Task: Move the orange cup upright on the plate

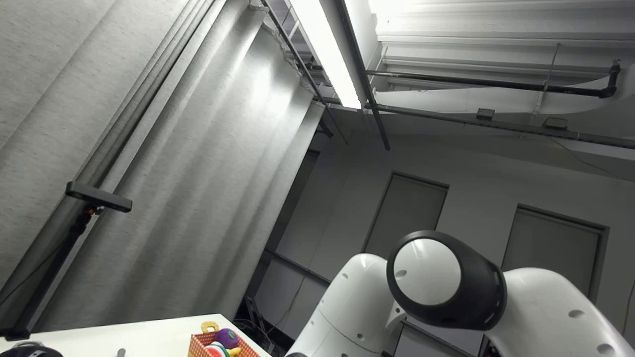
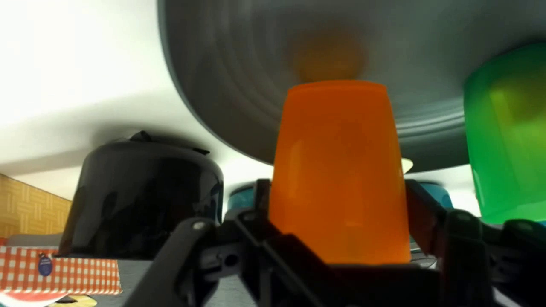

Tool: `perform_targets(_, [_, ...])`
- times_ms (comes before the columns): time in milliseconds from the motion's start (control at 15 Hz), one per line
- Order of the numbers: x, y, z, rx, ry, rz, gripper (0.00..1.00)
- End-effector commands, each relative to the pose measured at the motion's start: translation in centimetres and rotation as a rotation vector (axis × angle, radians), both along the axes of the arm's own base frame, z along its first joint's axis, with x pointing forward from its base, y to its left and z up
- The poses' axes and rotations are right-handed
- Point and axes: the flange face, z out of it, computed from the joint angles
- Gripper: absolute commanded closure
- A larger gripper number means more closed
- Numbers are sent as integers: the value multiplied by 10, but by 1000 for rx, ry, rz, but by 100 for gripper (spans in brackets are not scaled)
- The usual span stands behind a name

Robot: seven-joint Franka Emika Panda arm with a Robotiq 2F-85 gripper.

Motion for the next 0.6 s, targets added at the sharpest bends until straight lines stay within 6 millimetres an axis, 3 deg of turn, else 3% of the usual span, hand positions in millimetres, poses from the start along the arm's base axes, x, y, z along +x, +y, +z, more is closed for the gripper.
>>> perform_targets(0, [1,-4,-3,-16,-39,-6,50])
perform_targets(533, [0,-9,-8,-44,-103,-35,50])
